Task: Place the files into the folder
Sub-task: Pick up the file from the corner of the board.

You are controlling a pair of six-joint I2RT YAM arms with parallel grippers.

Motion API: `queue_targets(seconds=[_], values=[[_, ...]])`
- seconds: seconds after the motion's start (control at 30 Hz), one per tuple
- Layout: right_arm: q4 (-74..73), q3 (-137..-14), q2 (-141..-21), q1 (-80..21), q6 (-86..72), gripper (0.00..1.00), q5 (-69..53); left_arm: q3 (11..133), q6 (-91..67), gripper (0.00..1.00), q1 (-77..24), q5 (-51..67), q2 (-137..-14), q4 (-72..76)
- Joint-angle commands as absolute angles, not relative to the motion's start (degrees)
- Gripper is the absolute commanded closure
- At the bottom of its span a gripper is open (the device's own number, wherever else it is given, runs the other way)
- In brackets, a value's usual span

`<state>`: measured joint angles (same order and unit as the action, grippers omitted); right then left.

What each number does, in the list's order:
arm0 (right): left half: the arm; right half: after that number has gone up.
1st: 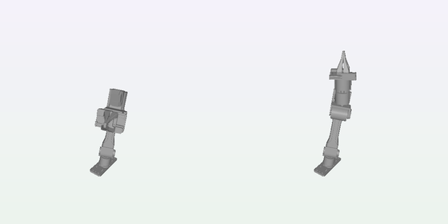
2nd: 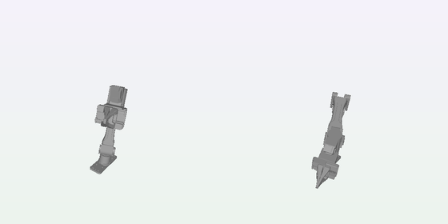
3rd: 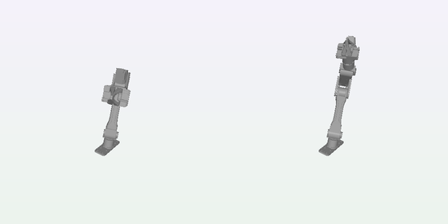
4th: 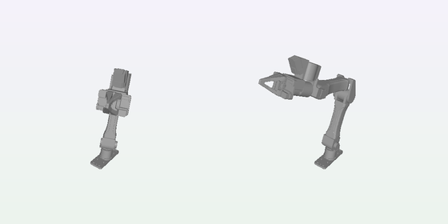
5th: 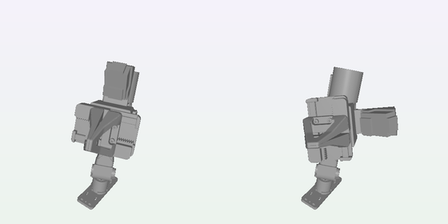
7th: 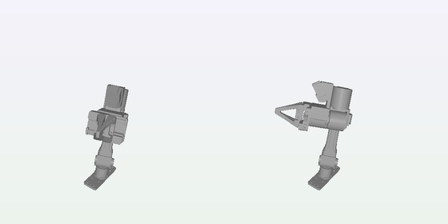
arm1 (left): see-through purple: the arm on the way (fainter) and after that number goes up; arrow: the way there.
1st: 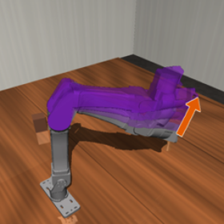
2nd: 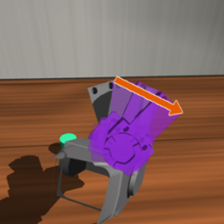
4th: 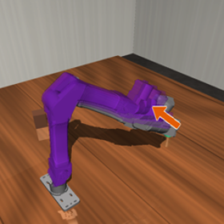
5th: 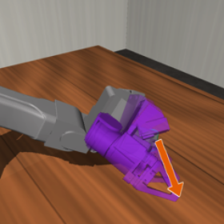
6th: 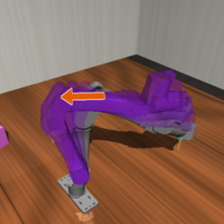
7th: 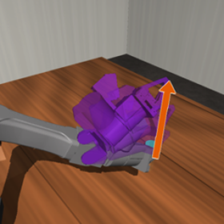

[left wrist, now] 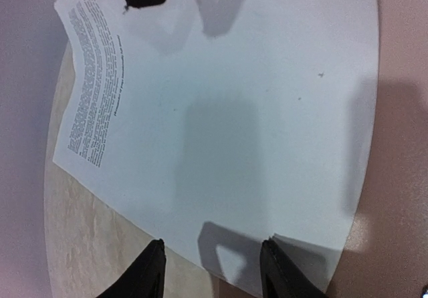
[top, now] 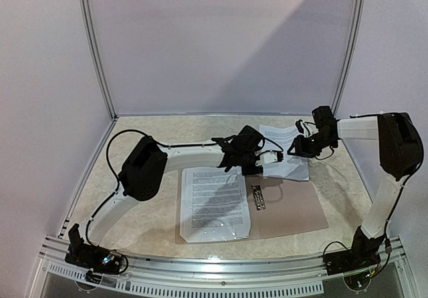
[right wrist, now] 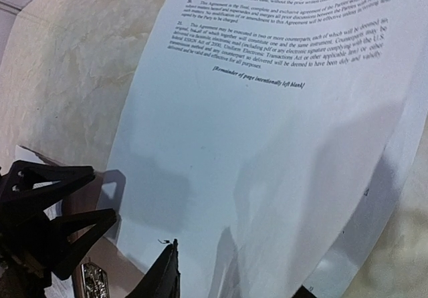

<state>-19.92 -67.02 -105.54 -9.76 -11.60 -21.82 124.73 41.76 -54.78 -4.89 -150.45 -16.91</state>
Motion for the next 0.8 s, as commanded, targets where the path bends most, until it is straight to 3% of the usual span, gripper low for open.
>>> queue_targets(seconds=[0.0, 0.17, 0.53, 0.77], values=[[-22.5, -71.2, -111.0, -9.3, -13.2, 0.67, -22.7, 123.5, 42.3, 0.5, -55.7, -3.7, -152.2, -18.7], [-23.0, -72.3, -113.1, -7.6, -16.5, 0.99, -27.7, 123.5, 42.3, 0.5, -55.7, -3.9, -151.1, -19.0], [-29.9, -82.2, -109.4, -7.7, -12.6, 1.0, -20.5, 127.0, 43.2, 0.33, -55.6, -0.7, -134.8, -29.5], [-34.0, -89.4, -104.6, -12.5, -9.0, 1.0, -16.0, 114.2, 40.6, 0.26, -53.5, 2.6, -117.1, -35.8]])
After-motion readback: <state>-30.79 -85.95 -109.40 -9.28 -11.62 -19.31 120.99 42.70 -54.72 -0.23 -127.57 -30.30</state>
